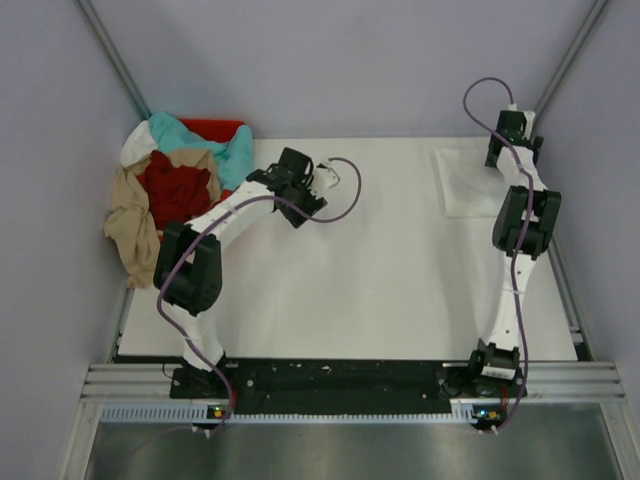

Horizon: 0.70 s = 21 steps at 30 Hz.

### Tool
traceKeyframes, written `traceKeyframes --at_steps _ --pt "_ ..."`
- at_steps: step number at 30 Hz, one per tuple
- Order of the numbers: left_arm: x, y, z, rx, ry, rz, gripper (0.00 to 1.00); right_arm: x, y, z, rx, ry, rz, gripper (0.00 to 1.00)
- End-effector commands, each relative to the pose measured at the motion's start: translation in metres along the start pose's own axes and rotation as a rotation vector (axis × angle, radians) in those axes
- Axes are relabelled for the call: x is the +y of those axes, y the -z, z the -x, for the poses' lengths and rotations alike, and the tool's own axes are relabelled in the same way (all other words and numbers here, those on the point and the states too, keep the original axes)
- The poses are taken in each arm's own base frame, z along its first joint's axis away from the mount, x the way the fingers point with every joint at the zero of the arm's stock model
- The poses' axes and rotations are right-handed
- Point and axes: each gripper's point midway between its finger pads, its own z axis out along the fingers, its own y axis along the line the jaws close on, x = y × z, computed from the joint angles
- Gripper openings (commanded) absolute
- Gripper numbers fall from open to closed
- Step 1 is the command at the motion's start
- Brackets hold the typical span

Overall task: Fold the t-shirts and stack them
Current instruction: Put the neatly folded tshirt into the corner of the board with the right arm

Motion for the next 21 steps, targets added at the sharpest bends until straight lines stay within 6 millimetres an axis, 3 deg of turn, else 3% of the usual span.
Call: traceKeyframes --at_steps 1,4,6,7,9,11,12,15,17,21 --pt "-0.004 0.006 0.005 -0.025 0.008 -0.030 0.62 -0.045 0.082 0.077 -0.158 -0.199 0.005 0.86" --pt "-0.006 0.013 0.007 -0.044 0.008 -0.036 0.62 -0.057 0.134 0.079 -0.185 -0.264 0.088 0.86" --pt "-0.007 0.016 0.008 -0.056 0.006 -0.042 0.62 -0.044 0.156 0.061 -0.169 -0.273 0.217 0.81" --pt "-0.008 0.017 0.008 -0.061 0.004 -0.042 0.62 -0.035 0.164 0.046 -0.144 -0.279 0.279 0.74" --pt "-0.008 0.021 0.010 -0.074 0.000 -0.040 0.62 -0.021 0.175 0.016 -0.087 -0.319 0.367 0.49" --pt "-0.009 0.023 0.011 -0.086 -0.004 -0.046 0.62 -0.006 0.177 -0.030 0.015 -0.379 0.413 0.05" --pt "-0.009 0.025 0.012 -0.093 -0.004 -0.042 0.62 0.001 0.177 -0.051 0.061 -0.404 0.429 0.00" --pt "-0.010 0.029 0.013 -0.111 -0.013 -0.042 0.62 0.020 0.173 -0.099 0.177 -0.502 0.464 0.00" --pt "-0.011 0.032 0.012 -0.117 -0.015 -0.039 0.62 0.026 0.170 -0.118 0.226 -0.566 0.456 0.00" --pt "-0.013 0.037 0.014 -0.139 -0.016 -0.046 0.62 0.027 0.163 -0.136 0.255 -0.650 0.410 0.00"
